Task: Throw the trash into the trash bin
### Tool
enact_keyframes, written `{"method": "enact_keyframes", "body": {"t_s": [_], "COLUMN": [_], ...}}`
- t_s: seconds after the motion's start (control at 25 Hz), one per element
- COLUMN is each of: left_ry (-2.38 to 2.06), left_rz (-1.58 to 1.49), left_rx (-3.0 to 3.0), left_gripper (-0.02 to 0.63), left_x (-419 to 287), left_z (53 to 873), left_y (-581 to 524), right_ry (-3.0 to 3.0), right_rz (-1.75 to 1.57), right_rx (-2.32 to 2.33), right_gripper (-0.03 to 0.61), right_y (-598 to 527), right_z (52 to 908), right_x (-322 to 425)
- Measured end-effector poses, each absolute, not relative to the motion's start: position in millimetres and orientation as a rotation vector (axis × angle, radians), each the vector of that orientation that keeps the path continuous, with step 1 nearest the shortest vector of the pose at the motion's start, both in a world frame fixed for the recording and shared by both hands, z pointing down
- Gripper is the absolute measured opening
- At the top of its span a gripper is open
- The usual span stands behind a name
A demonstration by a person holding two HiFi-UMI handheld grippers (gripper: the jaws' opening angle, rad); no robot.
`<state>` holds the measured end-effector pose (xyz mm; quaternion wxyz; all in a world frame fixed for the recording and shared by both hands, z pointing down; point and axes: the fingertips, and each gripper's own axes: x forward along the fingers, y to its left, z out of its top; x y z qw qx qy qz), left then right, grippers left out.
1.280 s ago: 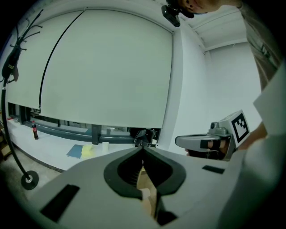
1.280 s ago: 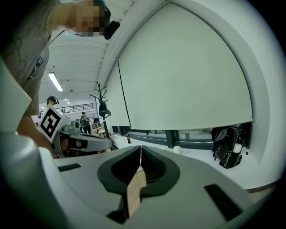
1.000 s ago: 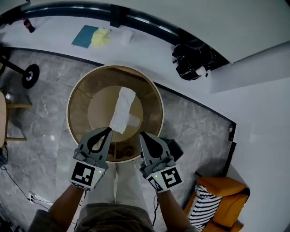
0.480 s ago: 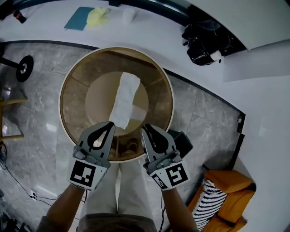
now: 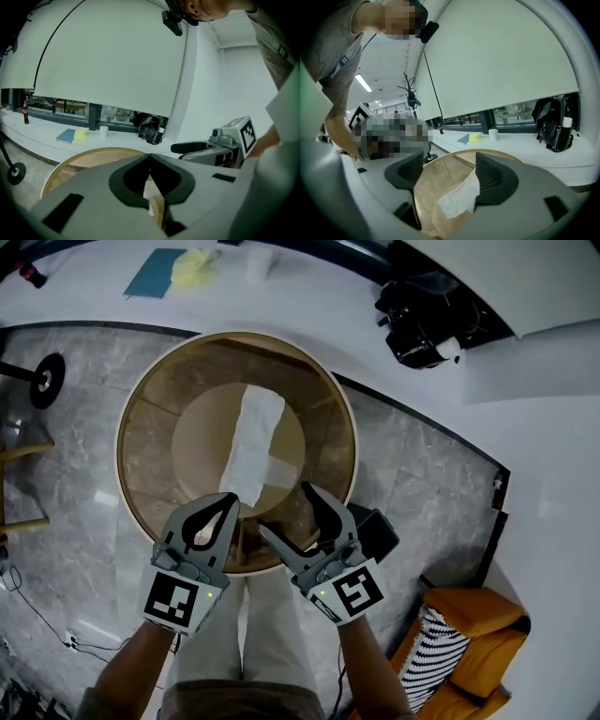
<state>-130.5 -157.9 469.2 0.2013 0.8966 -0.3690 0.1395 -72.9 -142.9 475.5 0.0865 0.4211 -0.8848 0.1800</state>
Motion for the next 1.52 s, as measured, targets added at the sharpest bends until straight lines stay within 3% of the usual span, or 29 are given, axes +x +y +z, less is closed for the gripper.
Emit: {"method": "enact_keyframes", "body": {"t_s": [1.0, 1.52], "left_ry": [-0.928, -0.907], "left_rz": [0.474, 0.483], "left_rx": [2.468, 2.462], "left_gripper": [0.02, 0.019], "left_x": [-111.7, -116.0], "left_z": [499.7, 501.4], "left_y": [-140.7, -136.7], "right_ry": [-2.359, -2.308], "right_rz": [0.621, 0.659], "right_rx": [0.989, 0.999], "right_gripper": [0.35, 0.35], "right_y": [-166.8, -165.8], "right_z": [652.2, 679.3], "right_x": [-61.9, -65.6]}}
